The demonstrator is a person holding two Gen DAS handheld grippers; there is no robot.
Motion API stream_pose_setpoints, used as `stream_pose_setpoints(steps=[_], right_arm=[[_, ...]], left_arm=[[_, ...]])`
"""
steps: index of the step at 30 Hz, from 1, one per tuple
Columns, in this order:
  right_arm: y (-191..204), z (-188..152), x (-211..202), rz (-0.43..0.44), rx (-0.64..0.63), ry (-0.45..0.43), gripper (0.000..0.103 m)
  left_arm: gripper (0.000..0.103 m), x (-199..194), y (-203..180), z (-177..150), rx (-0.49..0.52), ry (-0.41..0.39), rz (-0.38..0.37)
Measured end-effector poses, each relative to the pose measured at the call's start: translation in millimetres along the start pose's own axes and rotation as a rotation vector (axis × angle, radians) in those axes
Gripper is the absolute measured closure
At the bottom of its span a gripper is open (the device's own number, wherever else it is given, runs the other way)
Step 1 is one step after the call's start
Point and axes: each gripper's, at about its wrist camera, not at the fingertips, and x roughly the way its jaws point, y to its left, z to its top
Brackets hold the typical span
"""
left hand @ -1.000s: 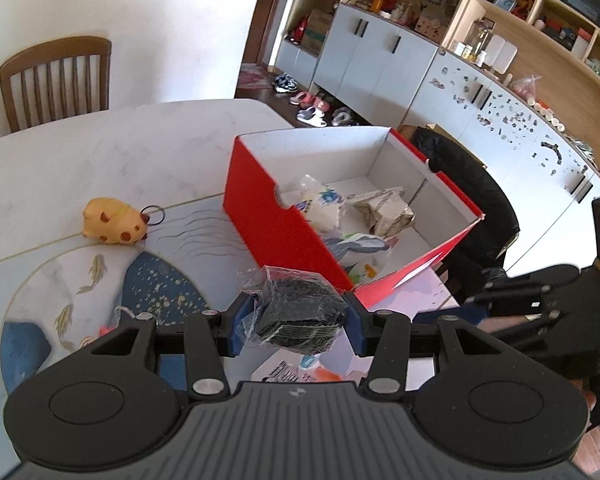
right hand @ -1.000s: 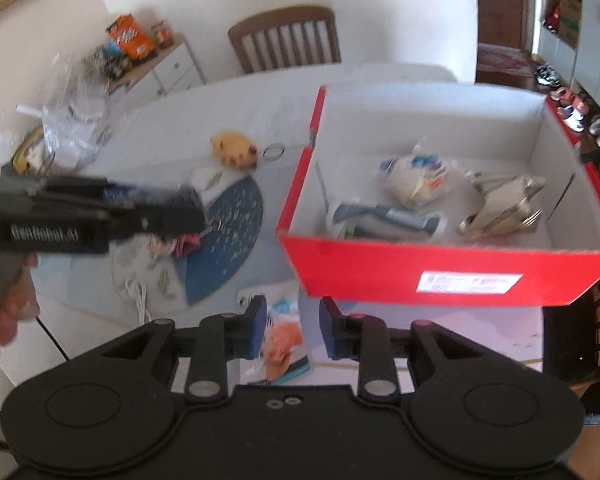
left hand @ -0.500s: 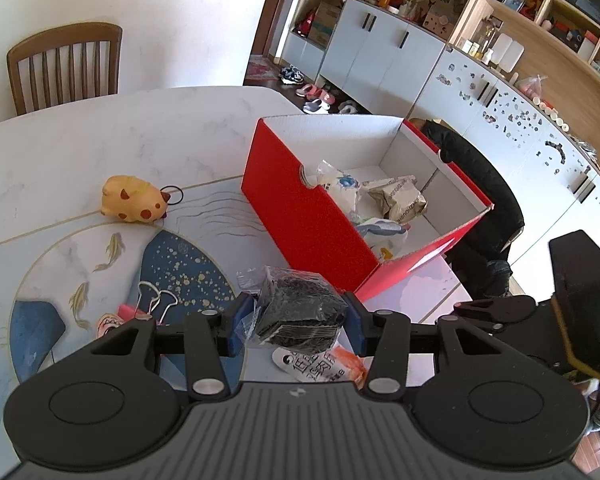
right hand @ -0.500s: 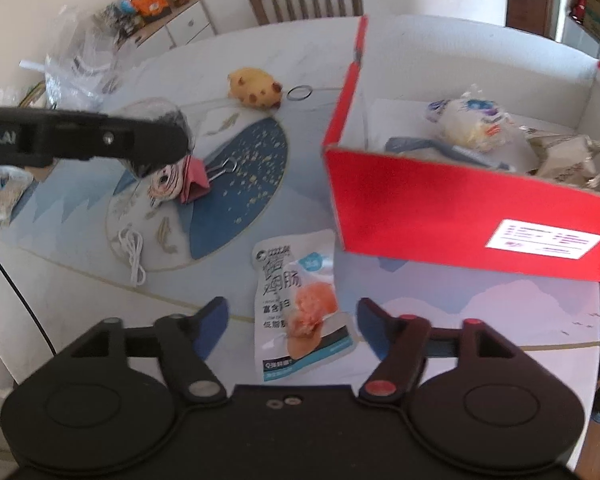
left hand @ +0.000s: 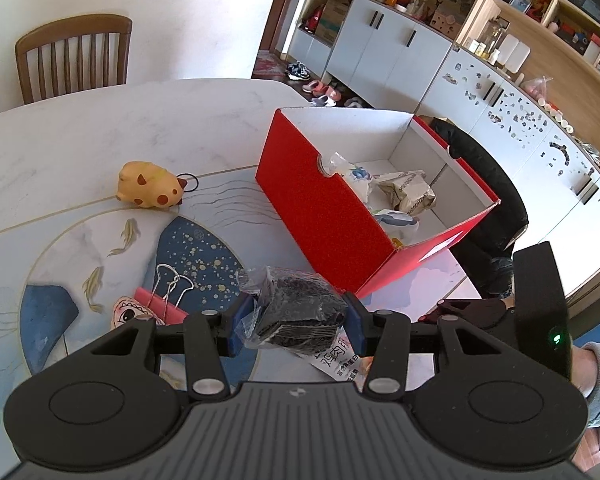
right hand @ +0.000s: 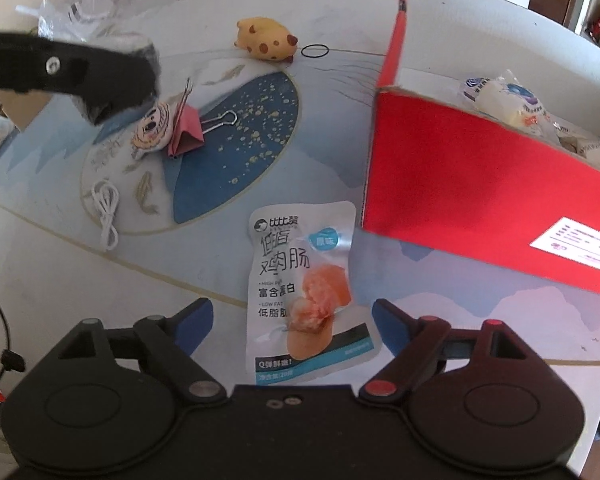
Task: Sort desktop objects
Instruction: 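Carry the black bag with left tool while right tool carries the sausage pack to the box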
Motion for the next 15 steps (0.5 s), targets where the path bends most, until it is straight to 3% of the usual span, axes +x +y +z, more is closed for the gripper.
stream_pose_setpoints(steps=[7,11,15], right_arm=[[5,-3,5,-0.031,-0.039,0.000,0.018],[12,-1,8,-0.075,-0.076,-0.006,0.030],[6,4,9,-0.080,-0.052,-0.011,0.035]], left_arm=[[0.056,0,0,-1,0.000,0.000,0.000],[0.056,0,0,-1,0.001,0.001,0.000],[0.056,0,-2,-3,0.005,0.005,0.002]])
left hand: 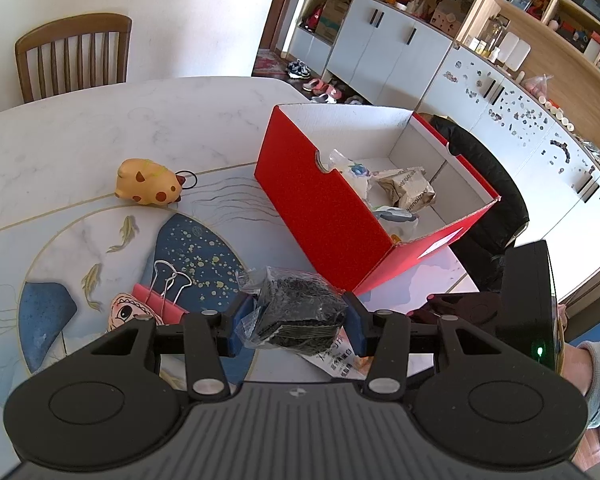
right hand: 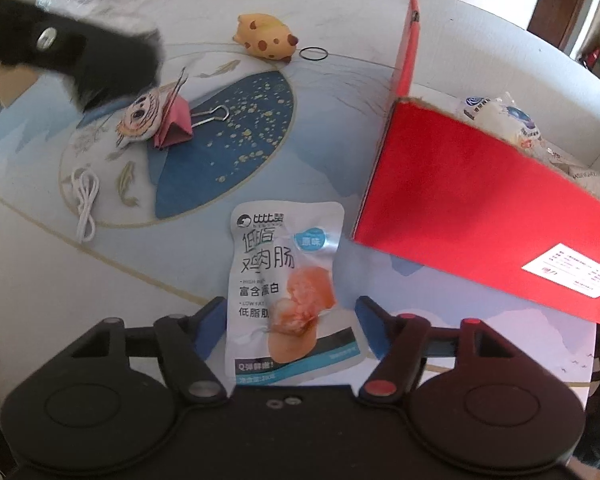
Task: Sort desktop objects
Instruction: 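Carry the black bag with left tool while right tool carries the sausage pack to the box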
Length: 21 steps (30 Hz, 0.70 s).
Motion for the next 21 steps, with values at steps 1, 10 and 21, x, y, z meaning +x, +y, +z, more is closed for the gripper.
stream_pose_setpoints(steps=[1,10,21], right_arm=[[-2,1,0,0.006,0.011,-0.002,0.036],[-15,-7,-13,0.054,0.079,-0.007,0.045],[-25,-7,-73,0.114,0.142,-0.094,0.045]], left_arm=[[0.056,0,-1,-1,0.000,0.001,0.001],[0.056,0,-2,-2,-0.004,0.006,0.005],[0.056,-2,-18,8,0.016,-0.014,-0.027]])
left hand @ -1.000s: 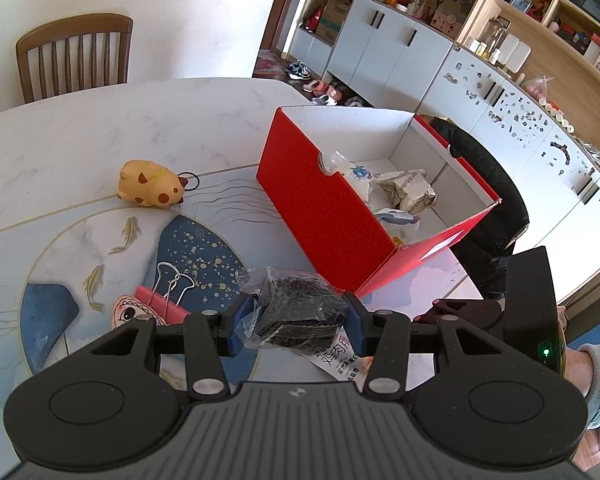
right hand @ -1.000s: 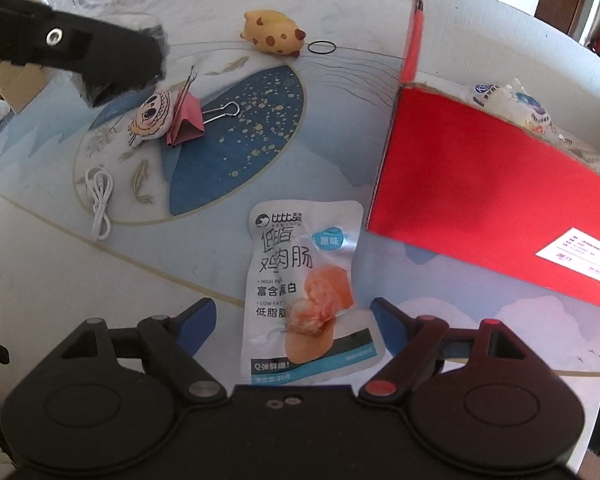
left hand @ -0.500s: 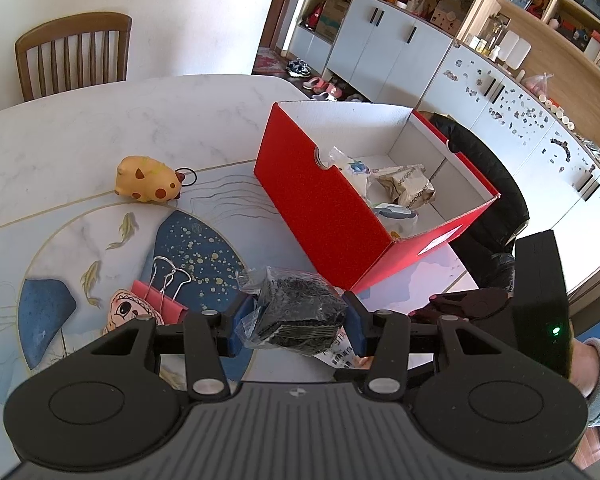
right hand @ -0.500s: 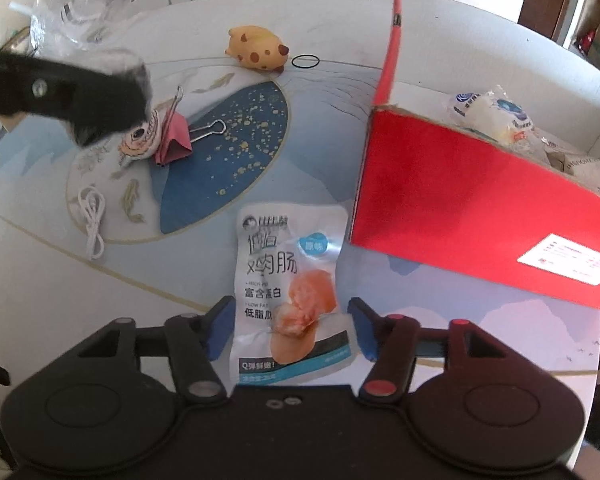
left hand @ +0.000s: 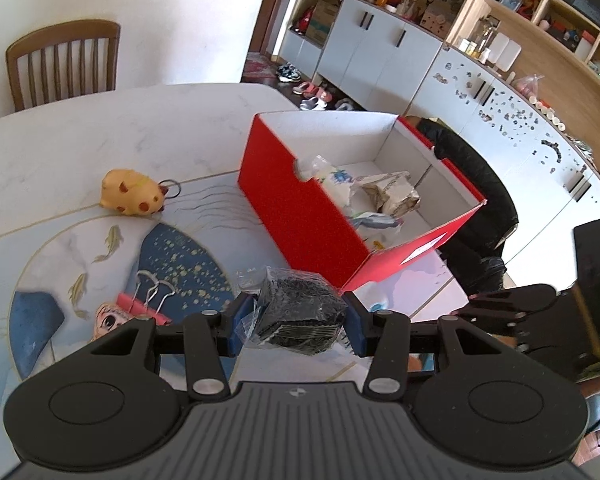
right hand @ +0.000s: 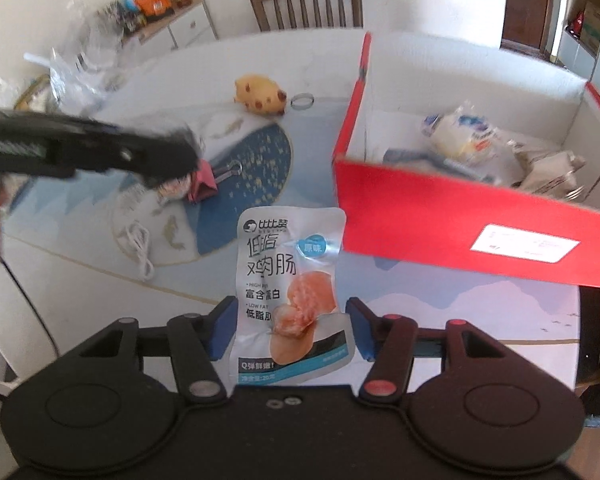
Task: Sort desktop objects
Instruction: 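Carry the black bag with left tool while right tool carries the sausage pack to the box, then lower and release the black bag with left tool while right tool releases the sausage pack in the box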
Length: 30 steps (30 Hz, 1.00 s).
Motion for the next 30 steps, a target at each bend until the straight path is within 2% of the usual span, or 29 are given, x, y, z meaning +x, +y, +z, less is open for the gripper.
stream_pose_setpoints(steps=[6,17,23,30], right_arm=[[-10,7,-38,0.005,0.024,-0.059,0.045],[-65,28,-75,-0.069,0.081,-0.134,0.045],[-100,47,-73,-0.118,0.100,-0.167,0.045],[-138,66,-56,-0.149,0.131,-0.156,0.045]], left_arm=[[0.056,5,-18,11,0.026,-0.016,-0.027],[0.056,28,-57,38,0.085,-0.041,-0.055],[0.056,53,-80,63,0.139,-0.055,-0.040],[0.056,98,-94,81,0.191,-0.015,0.010]])
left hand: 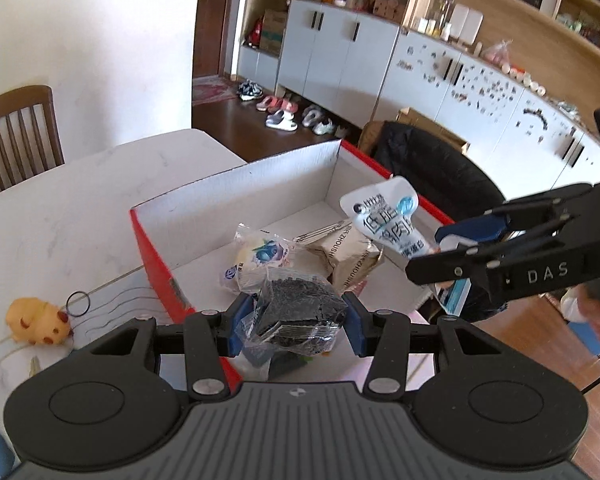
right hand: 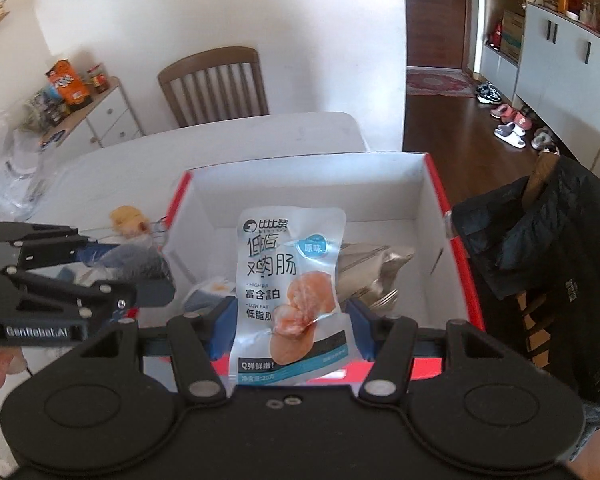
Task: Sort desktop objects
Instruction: 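Lower and release the black bag with left tool while right tool releases the sausage pack in the box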
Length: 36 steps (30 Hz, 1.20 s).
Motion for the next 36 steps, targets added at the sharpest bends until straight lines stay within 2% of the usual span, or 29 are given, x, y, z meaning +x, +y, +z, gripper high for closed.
stream_pose_setpoints(steps=[9,13,20,26,36], right_arm=[[-15,17,31,-0.017,-0.032,0.029,0.045],[-20,24,52,-0.004,-0.018,0.070,0.045],[-23,29,86,-0.037,-0.034,0.123,0.045],[-31,25,106,-0.071,-0.040,0.164,0.044],[-40,23,112,-0.079,-0.035,0.176,0.043]], left_arm=[[0.056,50,-7,23,0.065,0.061,0.050],[0.056,73,-4,27,0.053,0.114,0.065],[0.056,105,4,25,0.037,0.206,0.107],[0.056,115,3,20,0.069,0.245,0.116],[0.056,121,5,20,0.054,0.282,0.106]])
